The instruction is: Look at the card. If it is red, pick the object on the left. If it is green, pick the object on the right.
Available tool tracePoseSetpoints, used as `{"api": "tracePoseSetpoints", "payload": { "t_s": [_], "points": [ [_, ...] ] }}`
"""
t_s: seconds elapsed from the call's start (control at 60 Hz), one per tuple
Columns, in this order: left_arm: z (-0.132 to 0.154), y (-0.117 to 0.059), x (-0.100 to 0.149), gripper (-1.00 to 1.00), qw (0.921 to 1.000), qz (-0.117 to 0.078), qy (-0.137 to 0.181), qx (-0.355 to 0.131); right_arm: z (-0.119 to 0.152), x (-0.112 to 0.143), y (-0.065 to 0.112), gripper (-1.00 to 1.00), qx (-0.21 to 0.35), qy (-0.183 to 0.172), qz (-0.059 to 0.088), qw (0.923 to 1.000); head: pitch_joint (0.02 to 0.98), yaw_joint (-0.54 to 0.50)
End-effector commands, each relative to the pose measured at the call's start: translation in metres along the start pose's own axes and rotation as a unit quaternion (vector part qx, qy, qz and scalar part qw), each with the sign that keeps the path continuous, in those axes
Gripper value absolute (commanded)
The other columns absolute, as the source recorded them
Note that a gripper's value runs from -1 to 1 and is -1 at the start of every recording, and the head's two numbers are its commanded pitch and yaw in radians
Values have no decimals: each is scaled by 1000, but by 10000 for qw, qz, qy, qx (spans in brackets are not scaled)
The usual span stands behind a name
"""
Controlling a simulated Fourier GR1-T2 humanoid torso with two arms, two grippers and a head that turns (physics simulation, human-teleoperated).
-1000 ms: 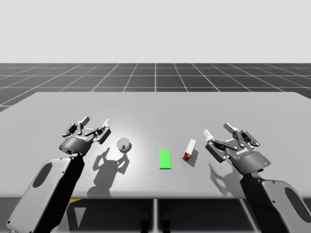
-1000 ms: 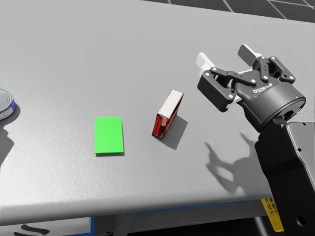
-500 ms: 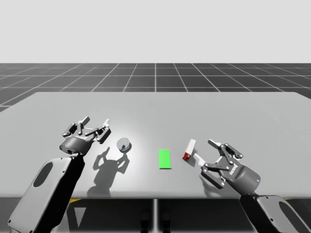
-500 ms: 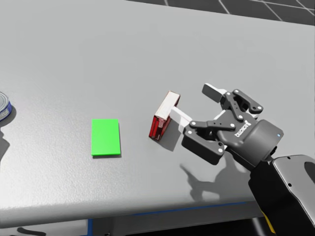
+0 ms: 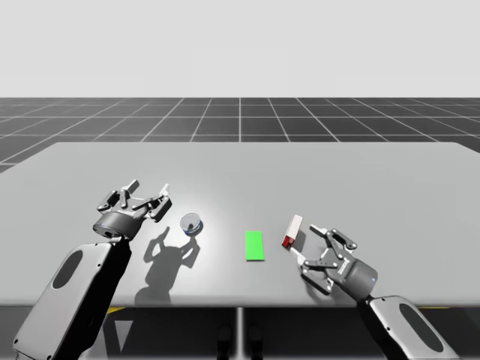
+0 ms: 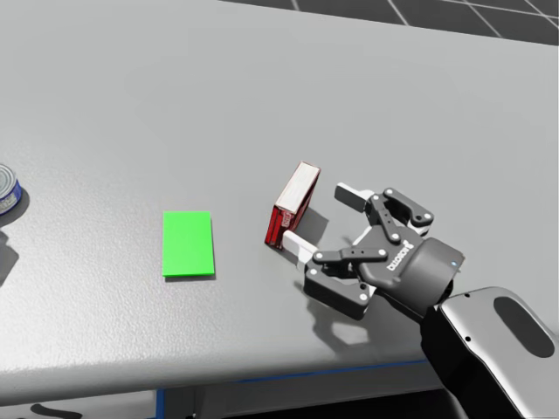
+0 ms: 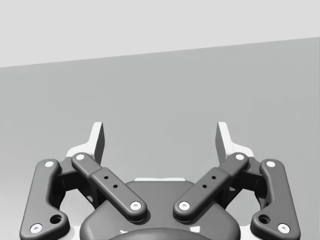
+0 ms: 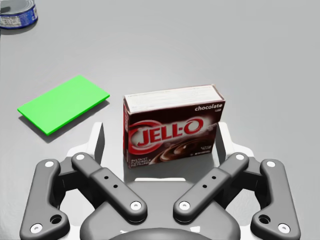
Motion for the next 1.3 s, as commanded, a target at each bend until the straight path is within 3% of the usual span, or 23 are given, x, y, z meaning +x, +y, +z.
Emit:
{"api": "tracePoseSetpoints", "payload": {
  "t_s": [0.017, 0.483, 0.9, 0.967, 1.033, 1.067, 1.1, 1.117, 1.15, 1.3],
  "points": [
    [0, 0, 0, -1000, 10000, -7, -3, -3, -10, -9, -3, -1000, 3, 133, 37, 9999, 885, -261],
    [0, -1, 0, -1000, 10000, -13, -21, -13, -37, -17, -12, -1000, -231, 453, 185, 9985, 887, -255],
    [1, -1, 1, -1000, 10000, -17, -33, -28, -54, -17, -18, -1000, -266, 562, 215, 9978, 888, -245],
    [1, -1, 1, -1000, 10000, -20, -32, -31, -55, -17, -17, -1000, -272, 524, 257, 9979, 888, -244],
    [1, -1, 1, -1000, 10000, -22, -34, -31, -54, -18, -16, -1000, -252, 442, 408, 9979, 887, -242],
    [1, -1, 1, -1000, 10000, -24, -33, -33, -53, -19, -15, -877, -315, 360, 502, 9976, 886, -242],
    [1, -1, 1, -1000, 10000, -26, -34, -34, -52, -20, -13, -429, -436, 290, 511, 9973, 886, -242],
    [1, -2, 1, -1000, 10000, -27, -34, -35, -51, -21, -12, 872, -451, 250, 499, 9974, 884, -242],
    [1, -1, 1, -1000, 10000, -28, -33, -36, -50, -22, -11, 1000, -422, 254, 508, 9975, 883, -242],
    [1, -2, 0, -1000, 10000, -32, -31, -38, -47, -23, -10, 1000, -389, 295, 460, 9977, 862, -246]
  ]
}}
